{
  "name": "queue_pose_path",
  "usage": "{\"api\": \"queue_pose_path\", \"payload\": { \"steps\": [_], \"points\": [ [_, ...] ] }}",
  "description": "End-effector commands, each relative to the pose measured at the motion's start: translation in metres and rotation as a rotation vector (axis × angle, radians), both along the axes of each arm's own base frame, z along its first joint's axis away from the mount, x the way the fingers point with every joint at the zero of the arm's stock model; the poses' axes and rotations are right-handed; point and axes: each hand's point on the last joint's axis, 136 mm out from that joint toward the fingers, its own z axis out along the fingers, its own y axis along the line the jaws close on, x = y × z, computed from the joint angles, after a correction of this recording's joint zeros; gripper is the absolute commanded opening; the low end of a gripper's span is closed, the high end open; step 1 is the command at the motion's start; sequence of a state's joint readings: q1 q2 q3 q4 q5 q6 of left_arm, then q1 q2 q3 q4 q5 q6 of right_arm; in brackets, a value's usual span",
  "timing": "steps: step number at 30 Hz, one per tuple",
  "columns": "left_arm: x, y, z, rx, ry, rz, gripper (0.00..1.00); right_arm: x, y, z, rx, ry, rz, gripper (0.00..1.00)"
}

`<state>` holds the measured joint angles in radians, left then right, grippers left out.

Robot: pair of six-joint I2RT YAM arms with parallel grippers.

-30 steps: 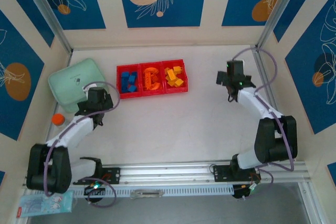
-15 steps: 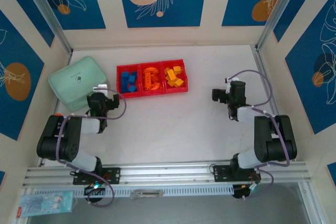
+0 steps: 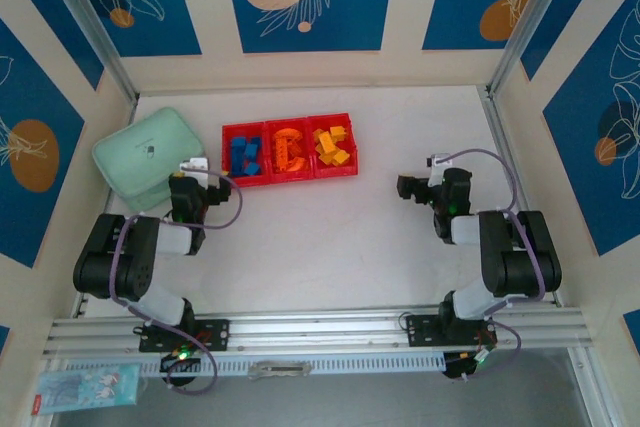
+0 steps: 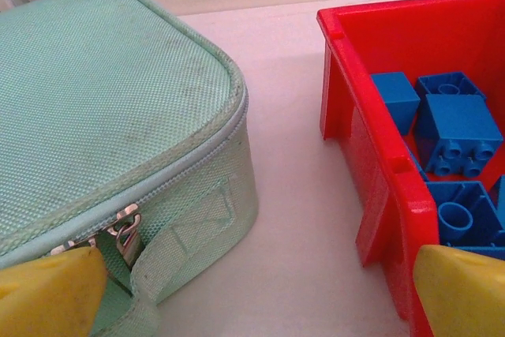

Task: Sort the legos into containers by color
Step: Reset both arms

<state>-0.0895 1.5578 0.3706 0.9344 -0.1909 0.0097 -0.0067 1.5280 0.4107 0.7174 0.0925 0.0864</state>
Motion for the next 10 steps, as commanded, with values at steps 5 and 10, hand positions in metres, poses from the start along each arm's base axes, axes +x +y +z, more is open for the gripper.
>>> {"api": "queue_pose_path", "payload": {
  "steps": [5,10],
  "points": [
    [-0.0004,-0.0001,0.0011,0.006,-0.017,-0.013,0.99,0.0114,0.0068,0.0243,0.022,-0.091,0.029,0.99],
    [0.0001,-0.0007,0.0018,0.006,-0.018,-0.016,0.99,0.0105,0.0068,0.0243,0.022,-0.094,0.03,0.99]
  ]
}}
